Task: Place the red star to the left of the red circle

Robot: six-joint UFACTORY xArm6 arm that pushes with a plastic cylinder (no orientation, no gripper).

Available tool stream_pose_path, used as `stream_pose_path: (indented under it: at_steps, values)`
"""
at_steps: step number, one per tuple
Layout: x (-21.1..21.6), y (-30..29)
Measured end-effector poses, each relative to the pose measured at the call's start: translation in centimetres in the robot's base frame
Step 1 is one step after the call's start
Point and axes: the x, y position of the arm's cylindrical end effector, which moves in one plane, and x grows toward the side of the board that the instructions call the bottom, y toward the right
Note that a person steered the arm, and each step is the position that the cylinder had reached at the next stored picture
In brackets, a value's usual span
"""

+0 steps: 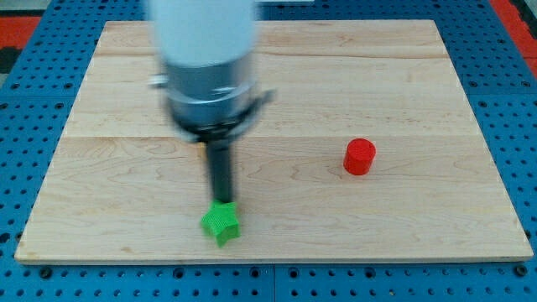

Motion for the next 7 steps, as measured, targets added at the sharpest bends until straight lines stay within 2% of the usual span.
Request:
stream_pose_path:
  at_steps: [1,2,3,4,5,6,7]
  values:
    - [-2.3,-11.1]
    - [-7.3,-13.5]
    - [-13.7,-10.1]
    - [-15.1,-0.8]
    - [-11.6,3.2]
    - [-12.1,1.0]
    - [-16.0,-0.3]
